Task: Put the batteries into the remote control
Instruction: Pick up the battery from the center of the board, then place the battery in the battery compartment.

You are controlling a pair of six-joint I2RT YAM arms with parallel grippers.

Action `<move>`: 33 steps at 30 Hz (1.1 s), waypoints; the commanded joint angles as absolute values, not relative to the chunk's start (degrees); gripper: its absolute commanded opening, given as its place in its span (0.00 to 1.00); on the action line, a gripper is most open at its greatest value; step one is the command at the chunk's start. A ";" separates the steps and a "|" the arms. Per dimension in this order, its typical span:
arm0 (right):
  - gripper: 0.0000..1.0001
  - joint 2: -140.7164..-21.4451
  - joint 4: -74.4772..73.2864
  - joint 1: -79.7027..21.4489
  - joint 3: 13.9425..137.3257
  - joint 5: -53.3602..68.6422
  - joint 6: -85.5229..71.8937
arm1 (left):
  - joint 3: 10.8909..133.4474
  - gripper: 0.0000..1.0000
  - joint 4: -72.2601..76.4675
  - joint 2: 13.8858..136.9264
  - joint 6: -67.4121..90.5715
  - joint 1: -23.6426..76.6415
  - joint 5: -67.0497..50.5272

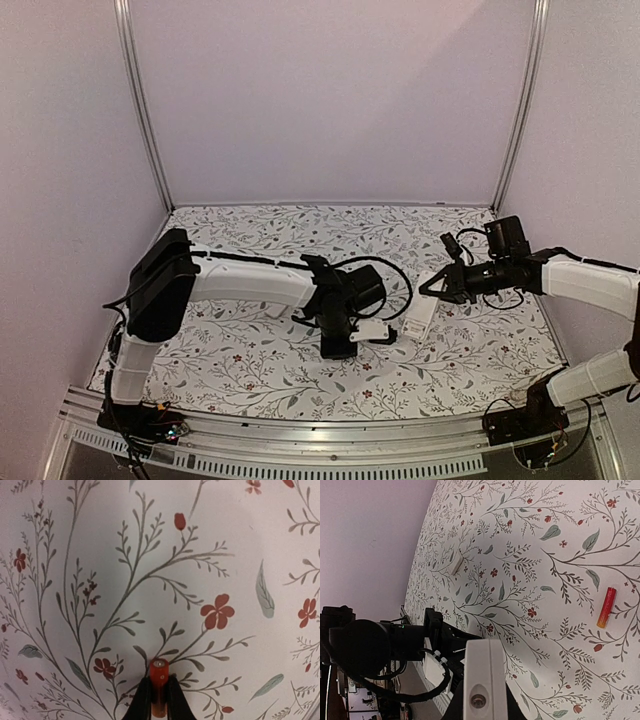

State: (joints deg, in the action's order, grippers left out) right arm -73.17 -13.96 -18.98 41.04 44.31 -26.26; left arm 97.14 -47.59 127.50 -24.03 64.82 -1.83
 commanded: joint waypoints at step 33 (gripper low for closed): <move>0.00 -82.53 7.82 -33.97 45.21 49.72 -44.42 | 80.15 0.00 -19.30 101.86 -23.99 68.73 -16.64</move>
